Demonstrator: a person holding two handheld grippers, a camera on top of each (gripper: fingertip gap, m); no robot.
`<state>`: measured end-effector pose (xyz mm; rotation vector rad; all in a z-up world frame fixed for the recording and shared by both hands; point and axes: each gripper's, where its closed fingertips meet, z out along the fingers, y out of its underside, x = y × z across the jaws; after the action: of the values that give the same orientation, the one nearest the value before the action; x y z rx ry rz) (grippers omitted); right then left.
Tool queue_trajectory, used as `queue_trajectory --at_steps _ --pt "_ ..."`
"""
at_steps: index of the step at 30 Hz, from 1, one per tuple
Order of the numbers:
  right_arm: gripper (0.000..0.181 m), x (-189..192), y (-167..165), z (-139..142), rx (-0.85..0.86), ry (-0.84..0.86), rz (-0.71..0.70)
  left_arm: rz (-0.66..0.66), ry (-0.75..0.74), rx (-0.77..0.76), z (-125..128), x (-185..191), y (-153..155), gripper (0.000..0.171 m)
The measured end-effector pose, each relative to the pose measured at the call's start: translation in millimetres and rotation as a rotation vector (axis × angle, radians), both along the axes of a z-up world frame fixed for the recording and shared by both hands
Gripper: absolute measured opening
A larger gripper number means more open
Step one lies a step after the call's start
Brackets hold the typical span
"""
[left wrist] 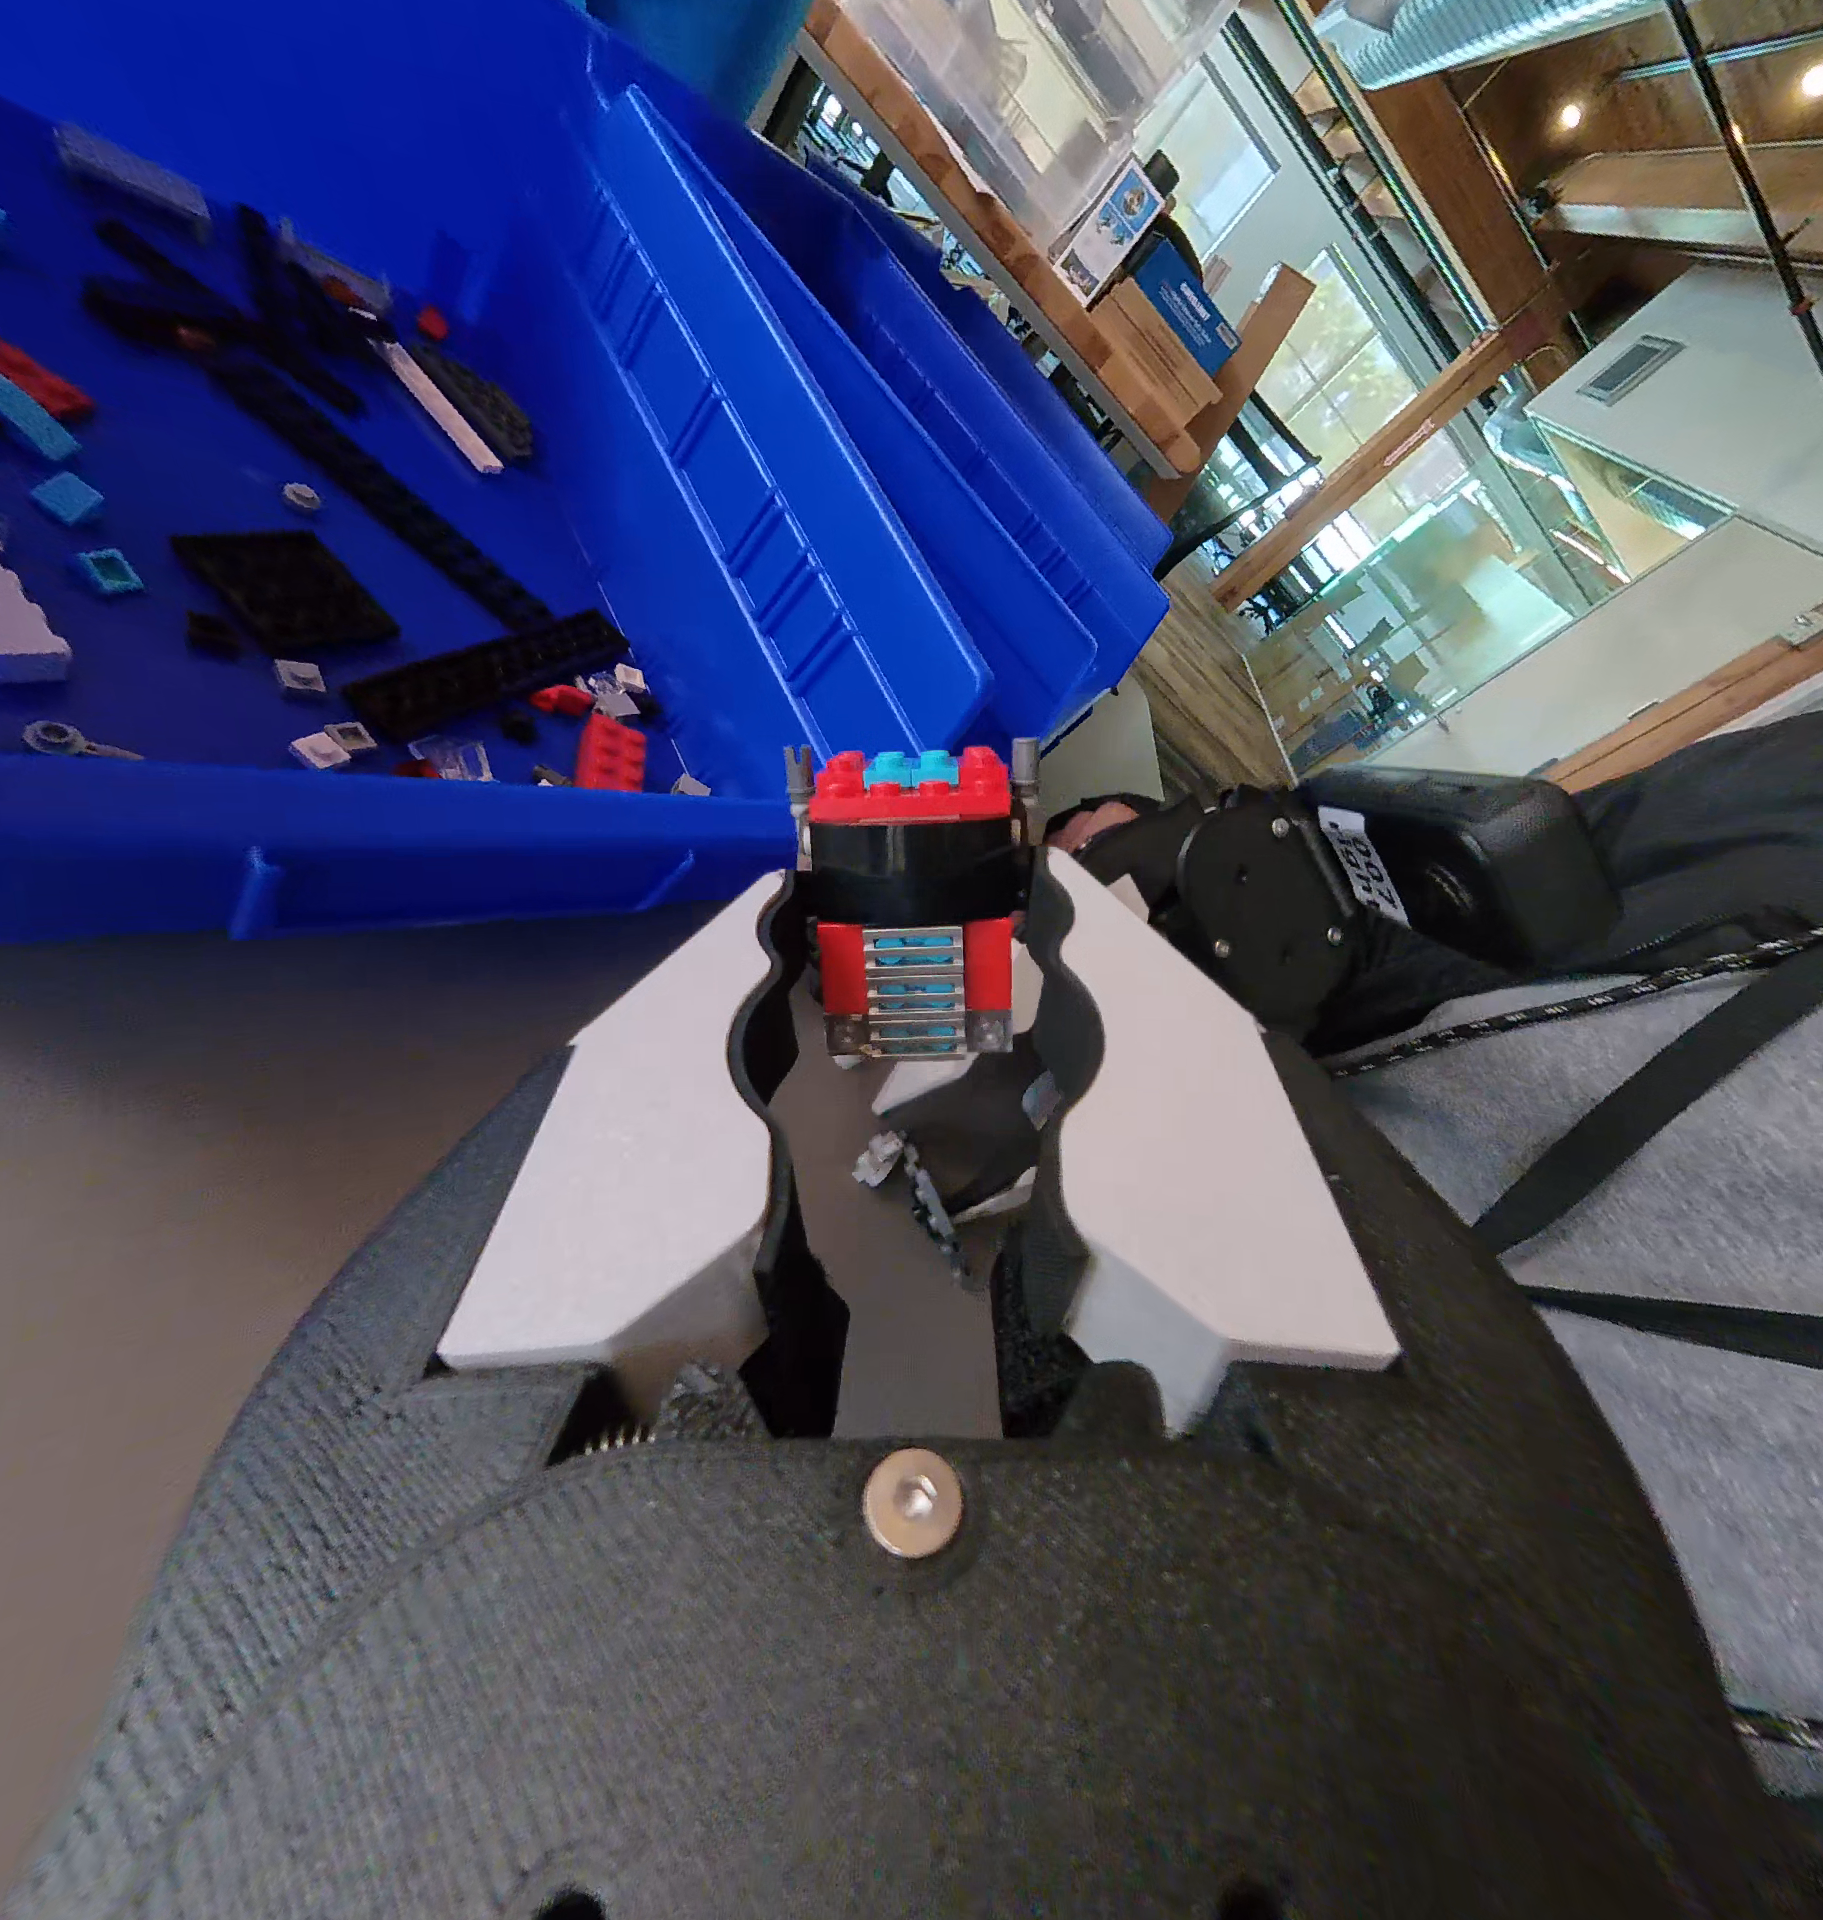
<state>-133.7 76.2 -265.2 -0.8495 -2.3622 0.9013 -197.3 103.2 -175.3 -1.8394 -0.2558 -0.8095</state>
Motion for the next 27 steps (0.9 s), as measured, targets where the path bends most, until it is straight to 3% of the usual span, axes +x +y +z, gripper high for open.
queue_trajectory --at_steps 10,15,20,27 --pt "0.036 -30 -6 10 0.029 0.114 -0.101 0.034 -0.003 0.03 5 -3 4 0.044" --pt "0.035 -18 34 26 -0.044 0.147 -0.263 0.053 -0.006 0.035 5 -7 4 0.044" --pt "0.036 -12 69 14 -0.106 0.052 -0.412 0.059 -0.011 0.041 6 -7 6 0.044" --pt "0.036 -17 40 6 -0.178 -0.068 -0.328 0.058 -0.006 0.045 4 -5 9 0.044"
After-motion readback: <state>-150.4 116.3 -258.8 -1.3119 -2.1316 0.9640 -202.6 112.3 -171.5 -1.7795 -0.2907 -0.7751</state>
